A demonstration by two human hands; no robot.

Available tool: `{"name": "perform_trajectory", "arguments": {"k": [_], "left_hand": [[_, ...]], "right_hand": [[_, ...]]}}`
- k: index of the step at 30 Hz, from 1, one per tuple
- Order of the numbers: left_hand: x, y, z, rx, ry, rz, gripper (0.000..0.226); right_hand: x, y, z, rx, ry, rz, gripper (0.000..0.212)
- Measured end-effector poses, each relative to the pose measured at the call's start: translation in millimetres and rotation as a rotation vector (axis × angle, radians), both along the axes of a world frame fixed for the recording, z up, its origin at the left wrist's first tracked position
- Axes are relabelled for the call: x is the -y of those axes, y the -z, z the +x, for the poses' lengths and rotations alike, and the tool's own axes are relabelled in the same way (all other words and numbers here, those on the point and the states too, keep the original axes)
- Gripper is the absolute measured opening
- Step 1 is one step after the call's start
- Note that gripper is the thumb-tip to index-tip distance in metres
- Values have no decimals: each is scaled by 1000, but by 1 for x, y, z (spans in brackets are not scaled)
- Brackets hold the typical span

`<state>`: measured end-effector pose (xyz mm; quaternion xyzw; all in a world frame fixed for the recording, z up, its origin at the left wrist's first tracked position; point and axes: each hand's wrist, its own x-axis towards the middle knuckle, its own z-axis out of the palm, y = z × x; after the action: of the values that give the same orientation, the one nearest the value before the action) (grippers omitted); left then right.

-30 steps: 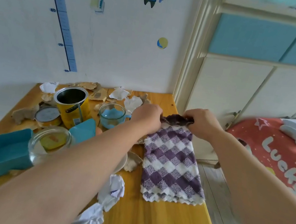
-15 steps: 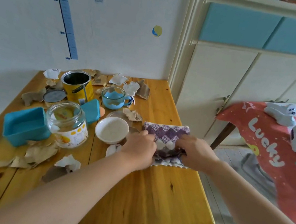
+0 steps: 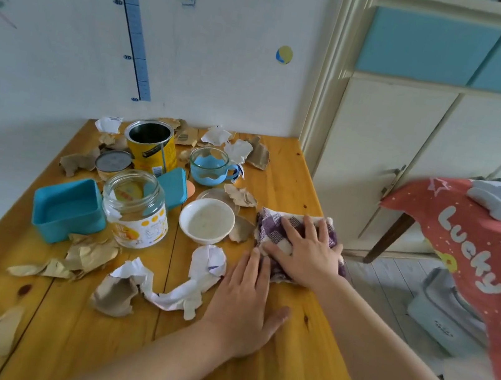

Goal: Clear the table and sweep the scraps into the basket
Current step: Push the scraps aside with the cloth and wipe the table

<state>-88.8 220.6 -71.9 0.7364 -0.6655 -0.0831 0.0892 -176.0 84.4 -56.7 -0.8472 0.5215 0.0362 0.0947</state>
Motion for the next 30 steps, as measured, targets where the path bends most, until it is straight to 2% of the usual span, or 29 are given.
{"name": "perform_trajectory", "arguments": {"k": [6,10,13,17,19,21,24,26,30], "left_hand": [[-4,-3,1,-69,-80,-148,90],[-9,-2,6,8,-58,-152,76],[-17,0,13,58,-54,-137,77],[-30,3,20,89,-76,-84,73],[-34,5,22,109,-79,-69,73],[-38,0,26,116,-109,-65,75],[-39,-1,28,49,-88,-75,92],[-37,2,30,34,-89,-28,91],[-37,5,31,-8,-102,-91,91]], "right_hand": [[-22,2,17,80,-37,-61,58],[-35,2,34,119,-102,-123,51],[-37,3,42,98,-123,-156,46],[-37,-1,42,187,-147,-140,40],[-32,-7,32,260,-109,-172,39],[-21,-13,15,343,24,-224,38],[-10,-10,-18,271,172,-182,38],[-18,-3,-33,193,168,-147,42],[-53,3,-37,163,111,-211,42]]}}
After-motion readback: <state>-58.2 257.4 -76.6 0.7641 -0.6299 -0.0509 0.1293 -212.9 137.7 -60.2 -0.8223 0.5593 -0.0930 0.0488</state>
